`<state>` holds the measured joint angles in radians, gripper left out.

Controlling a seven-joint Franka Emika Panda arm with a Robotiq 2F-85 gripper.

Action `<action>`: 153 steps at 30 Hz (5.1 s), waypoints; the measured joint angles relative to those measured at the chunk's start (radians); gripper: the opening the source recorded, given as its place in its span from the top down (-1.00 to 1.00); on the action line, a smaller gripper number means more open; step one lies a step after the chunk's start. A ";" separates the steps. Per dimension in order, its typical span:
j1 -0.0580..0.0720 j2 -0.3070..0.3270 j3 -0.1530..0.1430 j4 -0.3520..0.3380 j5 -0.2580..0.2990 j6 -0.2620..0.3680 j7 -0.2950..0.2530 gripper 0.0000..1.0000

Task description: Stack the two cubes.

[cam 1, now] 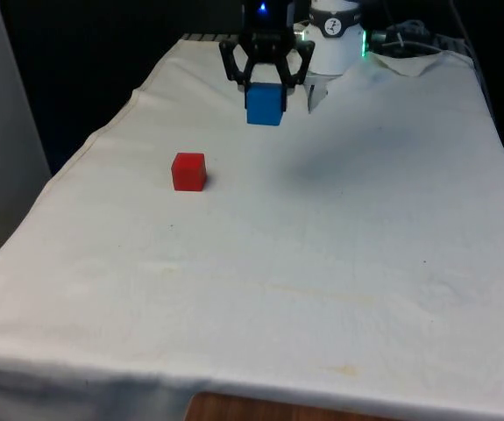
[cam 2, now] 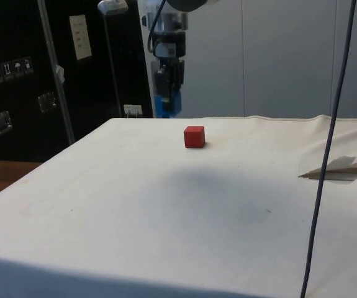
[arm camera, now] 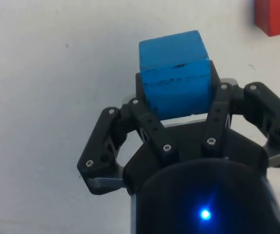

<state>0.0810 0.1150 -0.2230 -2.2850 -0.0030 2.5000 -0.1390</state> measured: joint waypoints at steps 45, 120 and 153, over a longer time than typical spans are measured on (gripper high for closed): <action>-0.012 0.105 -0.184 0.061 0.138 -0.002 -0.263 0.96; -0.023 0.254 -0.209 0.108 0.141 0.067 -0.330 0.96; -0.022 0.288 -0.205 0.105 0.159 0.113 -0.330 0.66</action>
<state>0.0590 0.4030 -0.4280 -2.1800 0.1560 2.6130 -0.4690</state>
